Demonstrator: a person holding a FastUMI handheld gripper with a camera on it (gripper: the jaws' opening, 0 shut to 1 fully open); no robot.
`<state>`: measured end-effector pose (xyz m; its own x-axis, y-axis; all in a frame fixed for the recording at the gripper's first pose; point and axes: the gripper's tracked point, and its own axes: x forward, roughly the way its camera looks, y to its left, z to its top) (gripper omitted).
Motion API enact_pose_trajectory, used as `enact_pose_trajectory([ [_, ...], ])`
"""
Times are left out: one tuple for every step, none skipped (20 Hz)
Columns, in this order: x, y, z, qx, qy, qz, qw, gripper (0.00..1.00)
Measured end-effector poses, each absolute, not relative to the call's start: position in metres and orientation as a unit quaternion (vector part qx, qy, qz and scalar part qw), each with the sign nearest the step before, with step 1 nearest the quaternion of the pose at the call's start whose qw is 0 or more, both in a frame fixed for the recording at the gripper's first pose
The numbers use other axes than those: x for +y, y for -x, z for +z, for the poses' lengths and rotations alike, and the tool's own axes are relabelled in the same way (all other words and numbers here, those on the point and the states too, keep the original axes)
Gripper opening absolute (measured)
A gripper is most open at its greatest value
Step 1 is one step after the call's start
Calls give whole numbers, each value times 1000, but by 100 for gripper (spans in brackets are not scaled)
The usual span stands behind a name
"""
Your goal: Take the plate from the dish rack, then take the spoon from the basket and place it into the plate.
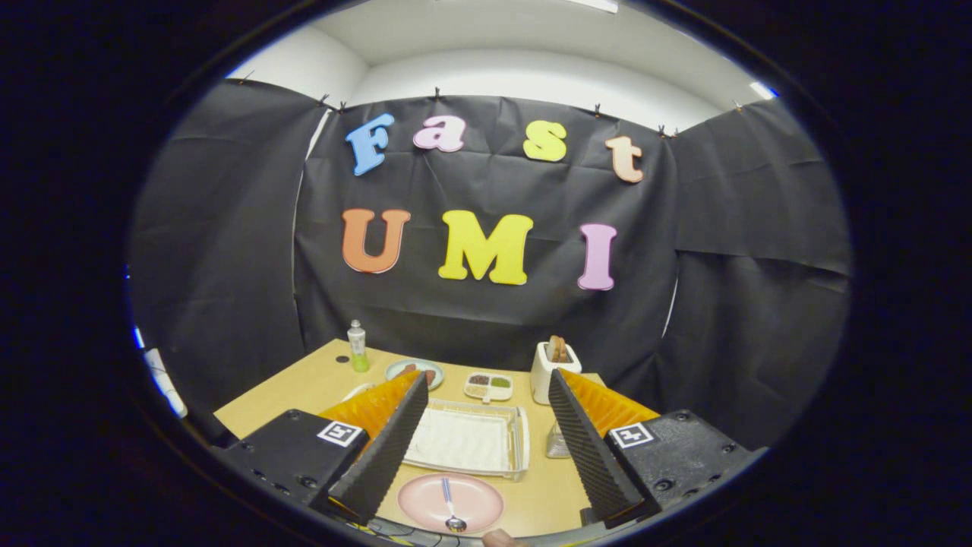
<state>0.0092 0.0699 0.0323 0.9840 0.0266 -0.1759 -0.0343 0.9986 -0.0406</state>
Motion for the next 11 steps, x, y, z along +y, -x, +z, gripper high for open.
enact_pose_trajectory([
  [67,-9,35,86,18,15,996,100],
  [63,-8,39,82,16,14,996,100],
  [57,-8,43,79,14,11,997,100],
  [51,-7,46,77,12,7,997,100],
  [47,-7,48,76,8,4,997,100],
  [43,-5,51,71,3,4,997,100],
  [38,-4,56,64,-2,1,998,100],
  [32,-3,59,61,-2,-5,998,100],
  [28,-2,59,59,-1,-7,998,100],
  [27,-2,60,56,-1,-8,998,100],
  [25,-2,61,56,-1,-10,998,100],
])
